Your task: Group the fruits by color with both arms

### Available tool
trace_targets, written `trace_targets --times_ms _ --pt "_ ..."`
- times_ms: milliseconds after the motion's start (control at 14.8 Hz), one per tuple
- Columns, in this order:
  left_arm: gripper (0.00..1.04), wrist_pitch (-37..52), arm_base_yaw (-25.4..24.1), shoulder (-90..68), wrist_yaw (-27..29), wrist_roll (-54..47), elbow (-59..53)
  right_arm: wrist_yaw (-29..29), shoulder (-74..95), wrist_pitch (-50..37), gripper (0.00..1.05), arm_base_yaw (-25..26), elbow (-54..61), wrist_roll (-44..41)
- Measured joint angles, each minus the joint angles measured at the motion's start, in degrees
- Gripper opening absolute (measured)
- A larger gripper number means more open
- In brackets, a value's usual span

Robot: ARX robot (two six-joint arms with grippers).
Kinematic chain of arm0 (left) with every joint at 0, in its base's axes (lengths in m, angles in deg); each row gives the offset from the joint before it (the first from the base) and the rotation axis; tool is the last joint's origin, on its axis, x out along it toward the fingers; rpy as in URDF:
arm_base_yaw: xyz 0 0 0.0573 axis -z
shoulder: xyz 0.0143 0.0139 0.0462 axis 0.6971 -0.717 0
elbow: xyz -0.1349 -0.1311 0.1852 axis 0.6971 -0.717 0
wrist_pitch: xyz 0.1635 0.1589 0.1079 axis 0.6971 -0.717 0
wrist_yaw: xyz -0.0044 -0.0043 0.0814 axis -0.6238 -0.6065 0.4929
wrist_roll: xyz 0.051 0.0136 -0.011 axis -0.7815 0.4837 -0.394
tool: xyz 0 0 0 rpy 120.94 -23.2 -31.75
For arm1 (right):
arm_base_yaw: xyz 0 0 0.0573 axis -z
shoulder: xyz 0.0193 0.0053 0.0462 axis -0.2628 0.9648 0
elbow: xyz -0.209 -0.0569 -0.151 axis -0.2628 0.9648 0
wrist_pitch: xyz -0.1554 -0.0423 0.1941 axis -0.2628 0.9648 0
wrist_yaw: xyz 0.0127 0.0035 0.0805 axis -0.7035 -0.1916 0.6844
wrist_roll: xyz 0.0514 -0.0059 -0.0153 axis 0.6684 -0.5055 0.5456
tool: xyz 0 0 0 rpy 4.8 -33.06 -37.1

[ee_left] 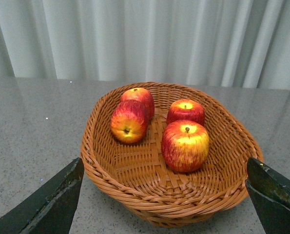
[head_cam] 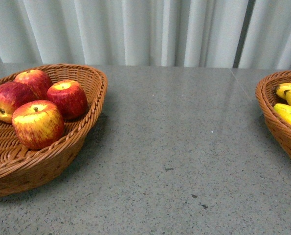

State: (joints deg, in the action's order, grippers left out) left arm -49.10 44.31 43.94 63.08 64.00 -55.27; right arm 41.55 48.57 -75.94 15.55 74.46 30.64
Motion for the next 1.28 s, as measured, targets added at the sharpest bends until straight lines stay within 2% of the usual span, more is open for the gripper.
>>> trace_targets --times_ms 135,405,1149,1284 --pt "0.98 0.00 0.00 0.00 0.00 0.00 0.00 0.00 -1.75 0.11 0.02 0.00 1.27 0.00" --pt "0.98 0.00 0.00 0.00 0.00 0.00 0.00 0.09 -8.35 7.43 0.02 0.00 2.62 0.00" --pt "0.98 -0.02 0.00 0.00 0.00 -0.02 0.00 0.00 -13.44 7.08 0.02 0.00 5.84 -0.02" --pt "0.98 -0.02 0.00 0.00 0.00 -0.02 0.00 0.00 -13.44 7.08 0.23 0.00 5.84 -0.04"
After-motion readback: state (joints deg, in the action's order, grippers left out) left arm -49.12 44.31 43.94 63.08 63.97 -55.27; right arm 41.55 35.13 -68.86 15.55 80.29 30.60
